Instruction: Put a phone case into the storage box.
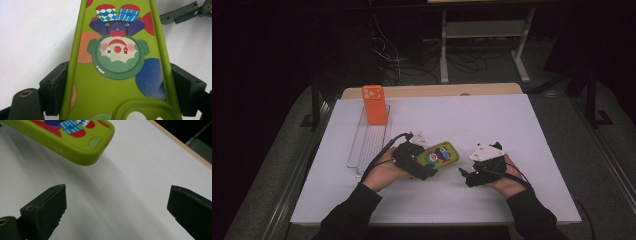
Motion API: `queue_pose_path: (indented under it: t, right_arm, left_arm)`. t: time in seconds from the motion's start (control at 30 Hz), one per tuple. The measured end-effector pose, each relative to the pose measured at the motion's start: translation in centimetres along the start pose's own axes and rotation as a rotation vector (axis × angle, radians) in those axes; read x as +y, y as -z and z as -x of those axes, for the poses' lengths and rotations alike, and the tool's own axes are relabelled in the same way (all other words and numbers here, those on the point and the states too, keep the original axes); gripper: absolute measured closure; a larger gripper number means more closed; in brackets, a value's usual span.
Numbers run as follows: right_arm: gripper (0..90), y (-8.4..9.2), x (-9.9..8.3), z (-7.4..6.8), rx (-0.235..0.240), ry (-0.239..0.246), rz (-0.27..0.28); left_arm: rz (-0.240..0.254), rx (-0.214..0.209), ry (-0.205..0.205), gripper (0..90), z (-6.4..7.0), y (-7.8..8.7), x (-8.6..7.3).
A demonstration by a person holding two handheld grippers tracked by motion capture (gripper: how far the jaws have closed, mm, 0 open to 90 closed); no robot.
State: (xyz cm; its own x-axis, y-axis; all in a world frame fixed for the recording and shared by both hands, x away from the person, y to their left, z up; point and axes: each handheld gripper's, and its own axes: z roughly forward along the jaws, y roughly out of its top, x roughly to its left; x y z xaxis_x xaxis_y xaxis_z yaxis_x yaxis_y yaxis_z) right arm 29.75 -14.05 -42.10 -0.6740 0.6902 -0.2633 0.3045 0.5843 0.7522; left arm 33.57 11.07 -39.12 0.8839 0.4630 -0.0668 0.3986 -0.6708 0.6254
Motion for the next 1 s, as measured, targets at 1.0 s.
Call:
queue_pose_path:
  t: [1.0]
  right_arm:
    - [1.6,-0.5,0.6,-4.0,-0.26,0.598,0.021]
  left_arm:
    - [0.0,-0.007,0.009,15.2,0.0,-0.2,-0.1]
